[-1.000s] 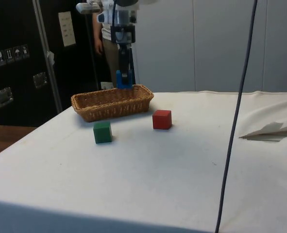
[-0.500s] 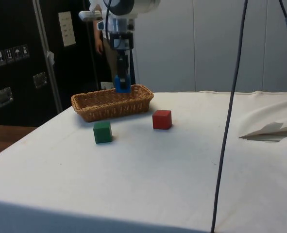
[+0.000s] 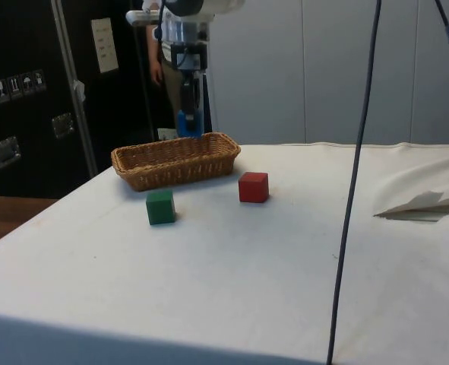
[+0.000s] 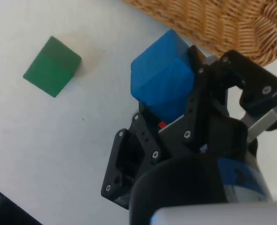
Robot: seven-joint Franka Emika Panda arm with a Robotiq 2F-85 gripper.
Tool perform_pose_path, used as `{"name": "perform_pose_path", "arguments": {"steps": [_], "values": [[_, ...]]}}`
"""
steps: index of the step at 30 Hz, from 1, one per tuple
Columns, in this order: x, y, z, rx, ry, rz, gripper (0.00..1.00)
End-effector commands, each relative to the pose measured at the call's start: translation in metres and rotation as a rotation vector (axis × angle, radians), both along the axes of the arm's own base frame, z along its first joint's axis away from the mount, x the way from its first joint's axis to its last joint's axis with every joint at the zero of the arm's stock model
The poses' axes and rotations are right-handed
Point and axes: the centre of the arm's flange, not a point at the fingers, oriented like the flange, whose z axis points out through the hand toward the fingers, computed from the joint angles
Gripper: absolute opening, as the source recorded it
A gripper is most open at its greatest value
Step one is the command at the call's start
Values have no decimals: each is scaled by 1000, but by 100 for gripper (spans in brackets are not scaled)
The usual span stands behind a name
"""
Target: Pick up the blue cube and place it into the basket.
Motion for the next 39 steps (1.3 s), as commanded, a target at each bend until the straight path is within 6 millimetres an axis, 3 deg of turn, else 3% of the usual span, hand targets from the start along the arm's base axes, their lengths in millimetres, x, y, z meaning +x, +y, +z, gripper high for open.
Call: {"name": "perform_pose_path", "arguments": {"steps": [1, 31, 39], "values": [[2, -3, -1, 14, 2, -4, 0], [21, -58, -30, -6, 3, -84, 0], [34, -78, -44, -13, 7, -104, 0]]}}
